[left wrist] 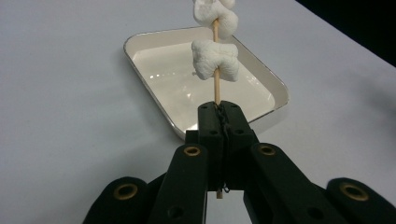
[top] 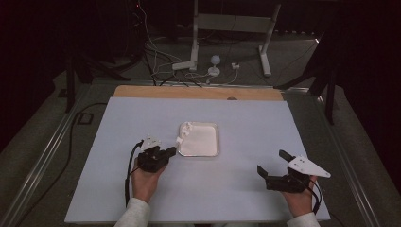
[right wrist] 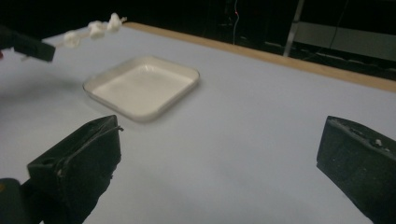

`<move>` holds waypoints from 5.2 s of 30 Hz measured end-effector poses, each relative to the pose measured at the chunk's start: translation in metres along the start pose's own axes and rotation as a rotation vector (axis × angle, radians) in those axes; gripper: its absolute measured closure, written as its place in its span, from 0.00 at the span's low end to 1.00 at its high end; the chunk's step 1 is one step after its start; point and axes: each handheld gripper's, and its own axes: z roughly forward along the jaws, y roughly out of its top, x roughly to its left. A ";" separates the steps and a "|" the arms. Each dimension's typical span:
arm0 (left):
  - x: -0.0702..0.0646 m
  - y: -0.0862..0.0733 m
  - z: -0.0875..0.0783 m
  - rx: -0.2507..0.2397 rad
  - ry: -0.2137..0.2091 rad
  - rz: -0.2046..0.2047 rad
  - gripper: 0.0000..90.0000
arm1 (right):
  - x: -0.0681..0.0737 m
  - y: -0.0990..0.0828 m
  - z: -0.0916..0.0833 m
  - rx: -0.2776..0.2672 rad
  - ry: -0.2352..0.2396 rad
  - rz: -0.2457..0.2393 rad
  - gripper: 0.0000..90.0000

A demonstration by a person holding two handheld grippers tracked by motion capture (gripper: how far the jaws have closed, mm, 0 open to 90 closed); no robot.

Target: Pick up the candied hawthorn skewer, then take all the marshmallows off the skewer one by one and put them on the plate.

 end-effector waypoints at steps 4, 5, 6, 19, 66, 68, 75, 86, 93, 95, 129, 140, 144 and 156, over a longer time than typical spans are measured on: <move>0.001 -0.002 -0.005 -0.016 -0.011 0.009 1.00 | 0.000 0.018 0.009 0.004 0.035 0.010 0.00; 0.001 -0.002 -0.007 -0.028 -0.018 0.009 1.00 | 0.000 0.021 0.012 0.003 0.039 0.012 0.00; 0.002 -0.002 -0.008 -0.034 -0.022 0.010 1.00 | 0.001 0.025 0.015 0.006 0.044 0.016 0.00; 0.005 -0.005 -0.019 -0.076 -0.035 0.004 1.00 | 0.016 0.068 0.060 -0.011 0.156 0.070 0.00; -0.021 -0.004 -0.017 -0.146 -0.110 0.120 1.00 | 0.066 0.110 0.188 0.247 0.509 0.406 0.75; -0.021 -0.004 -0.017 -0.151 -0.113 0.123 1.00 | 0.065 0.110 0.188 0.255 0.515 0.424 0.80; -0.023 -0.005 -0.016 -0.156 -0.124 0.144 1.00 | 0.061 0.112 0.183 0.241 0.542 0.452 0.87; -0.023 -0.004 -0.020 -0.161 -0.104 0.174 1.00 | 0.065 0.118 0.179 0.174 0.464 0.430 0.90; -0.024 -0.004 -0.021 -0.160 -0.095 0.187 1.00 | 0.065 0.121 0.178 0.162 0.428 0.403 0.91; -0.024 -0.004 -0.021 -0.152 -0.089 0.195 1.00 | 0.064 0.121 0.177 0.156 0.412 0.397 0.92; -0.006 -0.010 -0.022 -0.138 -0.046 0.089 1.00 | 0.055 0.100 0.199 0.307 0.283 0.234 0.34; -0.008 -0.009 -0.021 -0.147 -0.046 0.089 1.00 | 0.071 0.106 0.186 0.239 0.468 0.284 0.30; -0.011 -0.009 -0.021 -0.155 -0.058 0.096 1.00 | 0.079 0.104 0.190 0.241 0.498 0.292 0.34; -0.015 -0.010 -0.019 -0.167 -0.077 0.113 1.00 | 0.088 0.097 0.203 0.320 0.635 0.451 0.76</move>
